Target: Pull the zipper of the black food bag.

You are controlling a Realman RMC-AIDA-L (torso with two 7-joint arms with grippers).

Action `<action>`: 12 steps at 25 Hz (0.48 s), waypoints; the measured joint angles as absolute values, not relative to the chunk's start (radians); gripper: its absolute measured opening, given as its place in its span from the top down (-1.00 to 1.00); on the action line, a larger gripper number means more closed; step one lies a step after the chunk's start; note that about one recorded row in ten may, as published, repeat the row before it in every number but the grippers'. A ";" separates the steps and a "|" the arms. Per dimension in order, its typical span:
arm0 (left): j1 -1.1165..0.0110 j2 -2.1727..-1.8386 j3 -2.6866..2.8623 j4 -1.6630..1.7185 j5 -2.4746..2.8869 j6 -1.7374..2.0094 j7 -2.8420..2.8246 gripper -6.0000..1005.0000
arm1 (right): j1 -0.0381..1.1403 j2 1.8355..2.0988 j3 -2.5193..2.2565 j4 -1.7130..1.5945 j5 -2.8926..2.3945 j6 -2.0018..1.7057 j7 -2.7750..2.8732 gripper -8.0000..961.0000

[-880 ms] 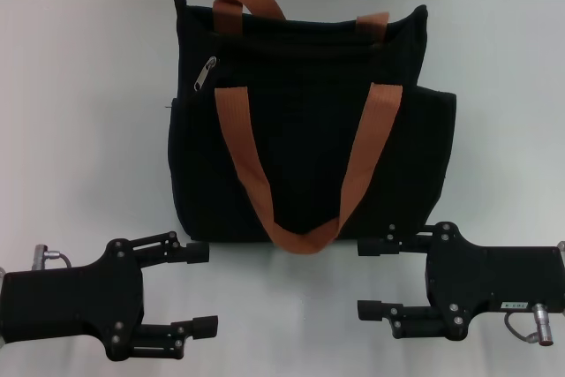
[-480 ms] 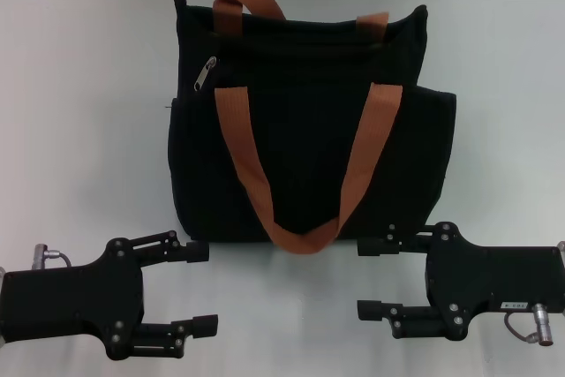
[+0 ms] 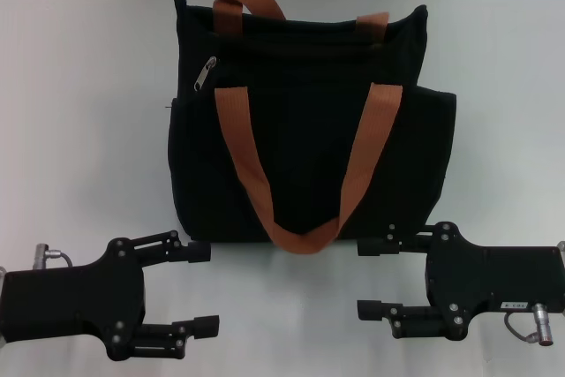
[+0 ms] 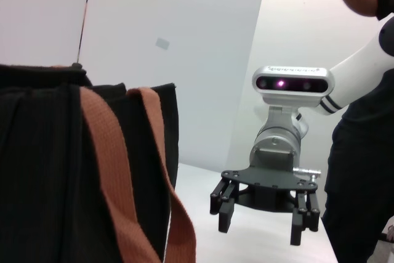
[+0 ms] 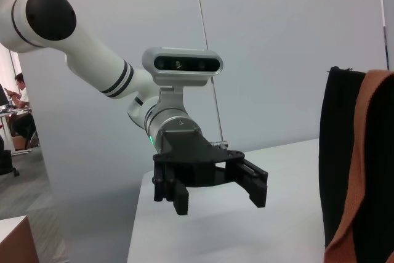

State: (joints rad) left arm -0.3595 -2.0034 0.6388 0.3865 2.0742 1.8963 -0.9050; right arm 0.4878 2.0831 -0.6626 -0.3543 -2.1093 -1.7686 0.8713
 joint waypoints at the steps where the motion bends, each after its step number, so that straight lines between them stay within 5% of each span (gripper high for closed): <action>1: -0.359 -2.003 0.639 0.386 2.074 1.896 -0.905 -0.63 | 0.488 2.083 -0.663 -0.354 -2.109 -1.769 0.871 -0.39; 12: -0.355 -2.029 0.257 0.349 1.860 1.977 -0.828 -0.61 | 0.484 2.083 -0.657 -0.353 -2.109 -1.769 0.871 -0.37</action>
State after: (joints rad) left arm -0.3552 -2.0288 0.2568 0.3487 1.8600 1.9770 -0.8283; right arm 0.4843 2.0831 -0.6565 -0.3527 -2.1091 -1.7686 0.8713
